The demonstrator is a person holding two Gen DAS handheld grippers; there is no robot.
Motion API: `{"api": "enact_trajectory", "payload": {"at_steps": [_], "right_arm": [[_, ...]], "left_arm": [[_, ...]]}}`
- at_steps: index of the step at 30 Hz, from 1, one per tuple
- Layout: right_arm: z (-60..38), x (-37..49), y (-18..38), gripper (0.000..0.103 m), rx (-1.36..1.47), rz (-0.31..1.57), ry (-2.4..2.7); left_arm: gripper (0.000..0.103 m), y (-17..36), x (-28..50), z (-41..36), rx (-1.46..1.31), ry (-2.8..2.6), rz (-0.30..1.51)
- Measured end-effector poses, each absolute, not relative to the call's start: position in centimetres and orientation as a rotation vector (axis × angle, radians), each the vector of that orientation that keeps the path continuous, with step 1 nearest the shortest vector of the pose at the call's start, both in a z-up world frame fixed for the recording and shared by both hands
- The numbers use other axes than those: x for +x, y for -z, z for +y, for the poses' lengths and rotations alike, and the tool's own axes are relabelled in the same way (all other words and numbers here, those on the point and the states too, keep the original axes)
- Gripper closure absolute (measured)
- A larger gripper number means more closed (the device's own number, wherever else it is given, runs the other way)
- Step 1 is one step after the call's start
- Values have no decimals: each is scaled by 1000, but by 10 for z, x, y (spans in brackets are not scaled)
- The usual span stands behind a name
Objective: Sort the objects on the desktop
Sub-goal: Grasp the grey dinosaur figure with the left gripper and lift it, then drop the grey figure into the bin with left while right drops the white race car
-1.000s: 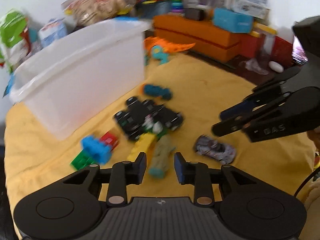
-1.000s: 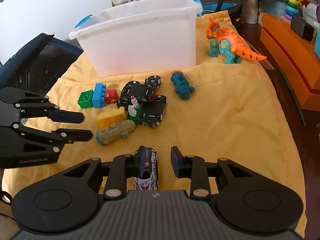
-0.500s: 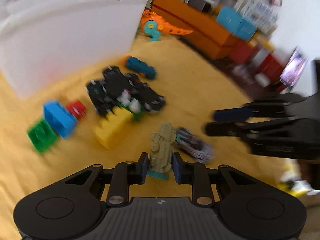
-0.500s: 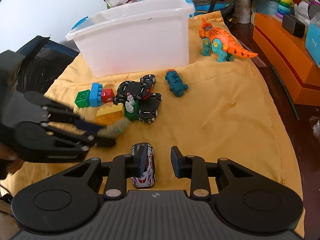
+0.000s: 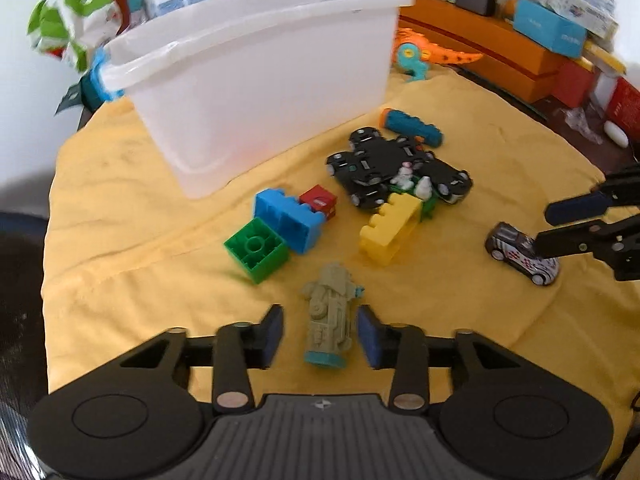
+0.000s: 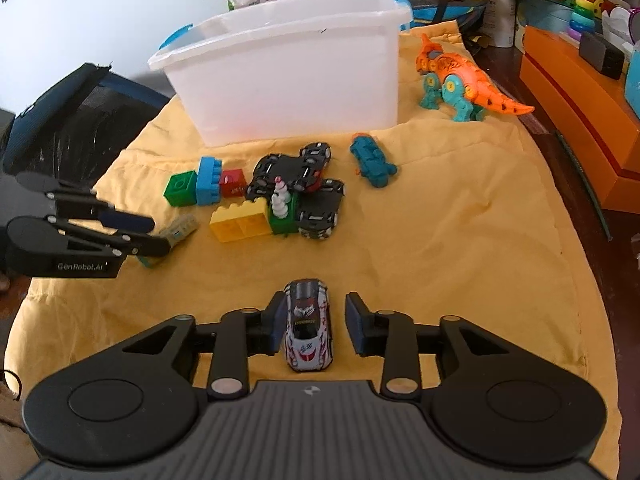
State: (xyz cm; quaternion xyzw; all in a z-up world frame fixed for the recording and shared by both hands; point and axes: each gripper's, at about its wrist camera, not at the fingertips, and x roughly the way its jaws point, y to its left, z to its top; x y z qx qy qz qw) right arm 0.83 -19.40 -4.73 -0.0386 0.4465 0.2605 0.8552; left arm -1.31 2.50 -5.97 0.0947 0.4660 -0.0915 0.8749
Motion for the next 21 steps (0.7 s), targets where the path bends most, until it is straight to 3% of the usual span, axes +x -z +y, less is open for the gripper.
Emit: {"api": "enact_trajectory", "payload": {"at_steps": [3,5,6,8,9,11,15,21], "right_arm": [[-189,7,51,57,-107,941,-543],[-184,8,55,55,-120,942,-558],[-181,9,59,55,-129,944,-564],[-175,10,66,58,-159,960,-558],[-173,11,70,65,-172,974,-554],[-174,9,70,70,-188,973,-559],[-177,8,57,70,-165,957,-576],[-162,32,-18,70,-200,728,-606]], "left_arm": [[49,66,-14,14,244,202,982],[62,73,-14,14,212,203,1003],[73,73,-14,17,165,208,1009],[73,70,-18,22,94,207,1010],[74,68,-20,22,86,210,1005],[74,61,-25,22,74,225,989],[74,26,-27,22,73,236,906],[74,-56,3,34,63,204,682]]}}
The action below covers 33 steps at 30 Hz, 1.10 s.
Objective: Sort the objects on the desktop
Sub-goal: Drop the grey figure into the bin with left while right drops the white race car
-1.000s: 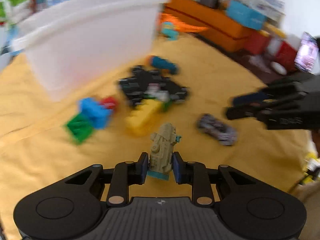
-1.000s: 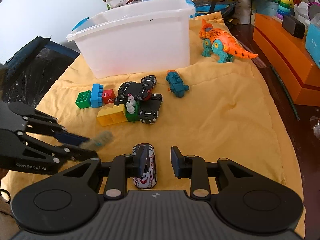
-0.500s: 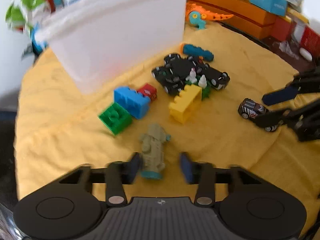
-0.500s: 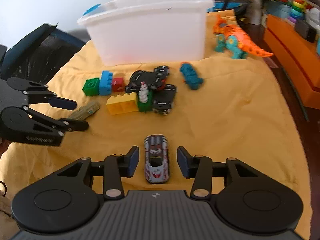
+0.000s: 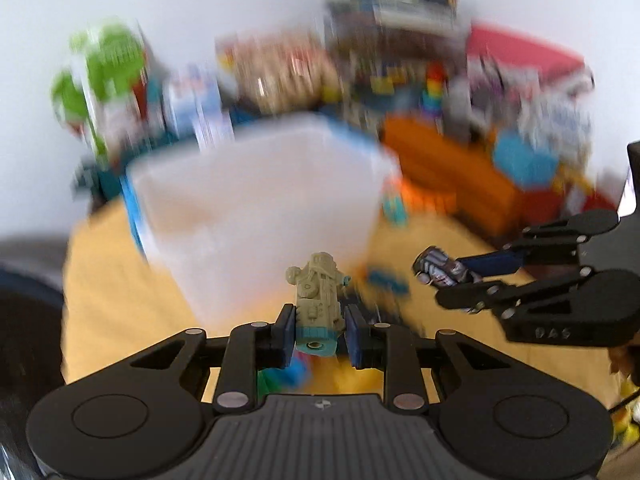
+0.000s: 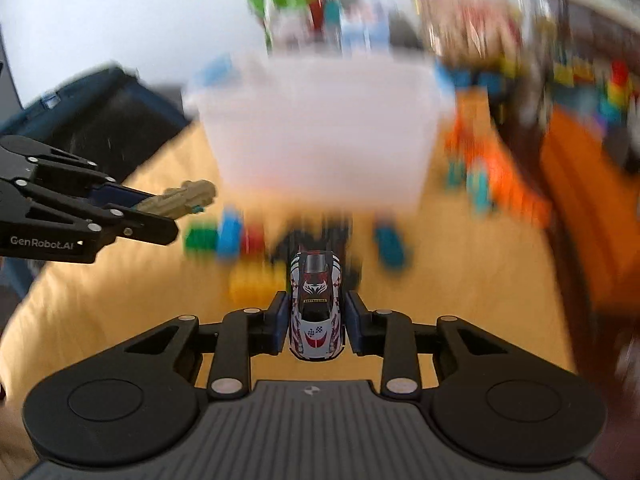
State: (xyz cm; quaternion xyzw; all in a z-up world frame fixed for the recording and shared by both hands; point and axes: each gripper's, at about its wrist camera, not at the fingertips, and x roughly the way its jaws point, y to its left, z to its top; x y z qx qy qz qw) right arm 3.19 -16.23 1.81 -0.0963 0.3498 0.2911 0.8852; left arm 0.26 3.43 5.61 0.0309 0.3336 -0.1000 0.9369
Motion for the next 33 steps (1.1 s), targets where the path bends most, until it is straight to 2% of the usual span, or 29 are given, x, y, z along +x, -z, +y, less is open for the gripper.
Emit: {"api": "enact_trajectory", "payload": {"at_steps": [4,8,16,24,26,27,30,32,33], "right_arm": [[-144,68,-62,70,-192,587,-611],[-122,110,-81,70,-176,533,-605],[-90,183,-59,70,-158,587,-571],[-82,196,-24,69,-178,664,-560],[-83,194,-24,66,-182,664,-553],[-84,192,-25,59,-180,655,-551],[-88,187,-31,57,-166,634,-541],[-92,179,-37,56,-147,612,-534],[-95,174,-41,51,-138,597,-533]], "left_arm": [[74,-96,43,44,61,139,566],[74,-105,81,51,52,99,522],[74,-54,154,73,65,-23,673],[73,-23,158,83,16,-18,765],[61,-27,151,81,21,-24,749],[54,-31,146,80,25,-25,735],[52,-46,128,77,21,-11,687],[45,-55,110,73,4,5,656],[35,-58,100,71,-2,11,640]]}}
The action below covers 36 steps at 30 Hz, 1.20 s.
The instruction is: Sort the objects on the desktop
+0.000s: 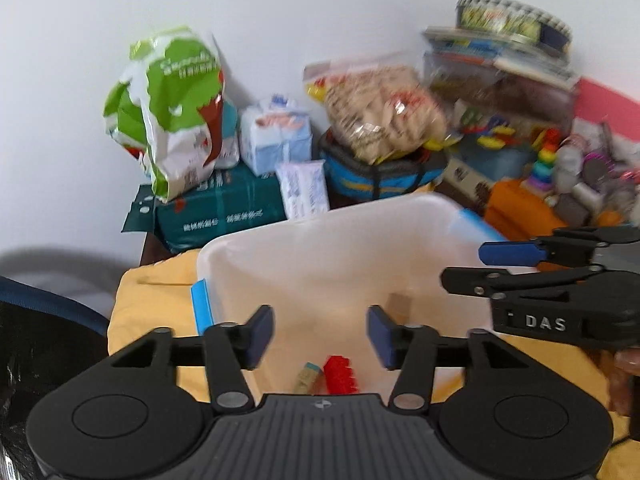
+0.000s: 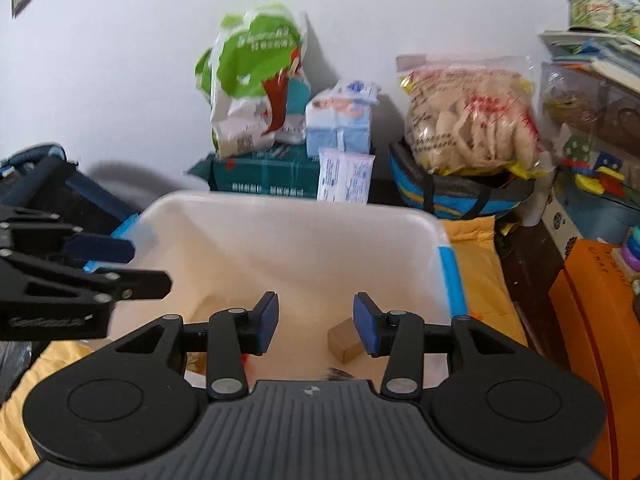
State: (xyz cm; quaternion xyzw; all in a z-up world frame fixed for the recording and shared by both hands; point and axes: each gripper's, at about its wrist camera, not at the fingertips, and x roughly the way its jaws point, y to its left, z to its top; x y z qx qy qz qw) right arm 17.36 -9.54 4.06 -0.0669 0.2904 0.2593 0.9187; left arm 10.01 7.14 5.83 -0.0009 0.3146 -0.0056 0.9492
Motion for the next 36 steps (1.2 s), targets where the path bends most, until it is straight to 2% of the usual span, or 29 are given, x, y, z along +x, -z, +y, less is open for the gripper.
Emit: {"api": "enact_trajectory", "payload": {"at_steps": [2,6,13,16,18,23,25,29,31,36], "right_arm": [[-104,159,-46,41,-119,561,-536],[-121,124,-49,32,-115,522,-552],[-153,69,-14,28,-166,590,-587],[-160,56,11,34,-204,657,-591],[-164,50,26,42,-219,695,-590],[-175,46,46,58,-183,775,-572],[-177,44,48,60,-178,783,-574],[-181,45,50,60,-132,798,-559],[-182,48,50,60,-90,809,-555],[-180,65,56,63,22,859,-534]], "left_arm": [[31,-61,78,65,-2,25,615],[31,-47,42,48,61,64,642],[31,8,-1,18,123,179,756],[33,26,-9,2,195,229,752],[36,36,-4,-9,235,270,755],[51,56,22,-22,237,306,789],[63,64,31,-24,248,293,820],[68,76,36,-18,221,302,879],[78,79,33,-17,207,344,910],[78,74,8,-18,267,350,893]]}}
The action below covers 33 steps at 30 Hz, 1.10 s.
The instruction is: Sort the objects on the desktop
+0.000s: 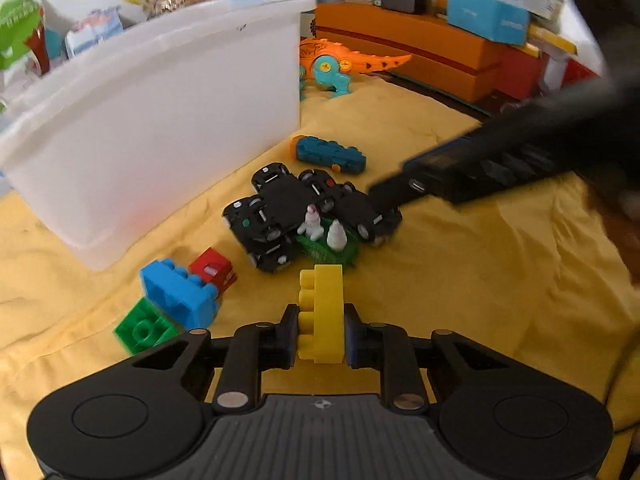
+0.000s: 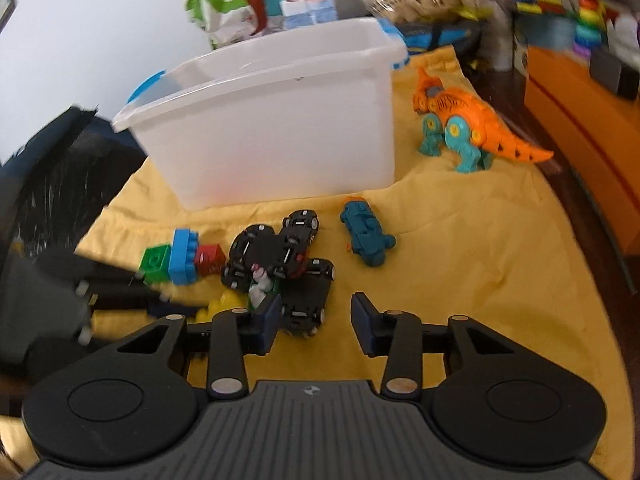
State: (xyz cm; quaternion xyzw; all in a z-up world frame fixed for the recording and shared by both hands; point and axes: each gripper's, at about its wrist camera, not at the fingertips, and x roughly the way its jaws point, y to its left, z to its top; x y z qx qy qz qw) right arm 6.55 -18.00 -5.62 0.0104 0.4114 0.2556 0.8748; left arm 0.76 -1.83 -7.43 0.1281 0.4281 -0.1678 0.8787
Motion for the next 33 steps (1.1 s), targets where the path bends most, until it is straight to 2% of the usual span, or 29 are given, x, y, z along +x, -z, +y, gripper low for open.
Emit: {"api": "enact_trajectory", "payload": {"at_steps": [2,8,10,12,20,21,22,25,28,33], "right_arm": [[-177,74,61,69,44,887,-521],[-174,92,85,70,190,1030,-525],[-171,91,86,77,175,1019,-530],[-164,87,80,80,93,991,-535],[-163,45,59,80,-433,829,-486],[-167,44,62,80,-473,828,-469],[-169,43,64,80,-496,831,-460],[-173,37,68,80,-517,845,-477],[-168,25,65,79,-509,834,-549],[-165,9,60,70,-460,835,-617]], "left_arm": [[78,72,-3,-14,323,315,882],[78,72,-15,7,324,247,905],[78,73,-15,6,298,246,911],[78,75,-14,-2,312,239,906],[77,77,-25,-39,486,254,861],[70,76,-26,-41,492,263,859],[58,75,-29,-44,502,265,856],[45,70,-40,-54,540,285,820],[45,65,-49,-59,520,346,804],[45,61,-55,-58,391,415,824]]}}
